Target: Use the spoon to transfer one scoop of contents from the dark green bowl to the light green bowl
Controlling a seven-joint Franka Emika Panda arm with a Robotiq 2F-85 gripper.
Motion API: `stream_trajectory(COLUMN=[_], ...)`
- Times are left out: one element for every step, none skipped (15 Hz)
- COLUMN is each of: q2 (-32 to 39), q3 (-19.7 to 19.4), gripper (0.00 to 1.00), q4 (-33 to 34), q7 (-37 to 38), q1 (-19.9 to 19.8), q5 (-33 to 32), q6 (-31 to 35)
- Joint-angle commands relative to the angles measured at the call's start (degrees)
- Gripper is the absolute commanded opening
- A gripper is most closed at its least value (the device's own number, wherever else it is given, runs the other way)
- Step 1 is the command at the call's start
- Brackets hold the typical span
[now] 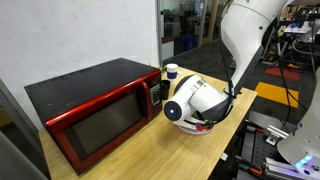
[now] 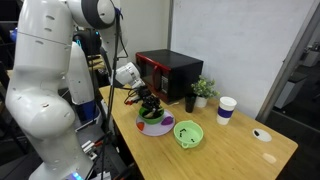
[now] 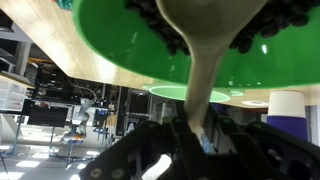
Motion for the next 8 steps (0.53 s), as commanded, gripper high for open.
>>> stream_trajectory(q2=[-0.8,-1.1,-1.3,-1.6,-1.8,-2.0,-2.2,-2.4], q3=[-0.8,-1.0,-1.2,-1.4,-1.7,-1.9,-2.1,-2.3], gripper=[0.06,0.06,0.06,0.06,0.06,0.06,0.06,0.06], q4=[-0.4,-0.5,-0.5,-0.5,-0.6,-0.6,-0.7,-0.7], q7=[-0.6,-0.6,-0.6,-0.6,-0.6,-0.6,-0.6,-0.6], q1=[-0.9,-1.0,-1.0,-1.0,-1.1,-1.1,-1.2,-1.3], q5=[2.1,2.3,2.5,2.8,2.9,3.1,3.3,3.5], q6=[4.2,4.6,4.9,5.4,6.0,6.4,6.9,7.4])
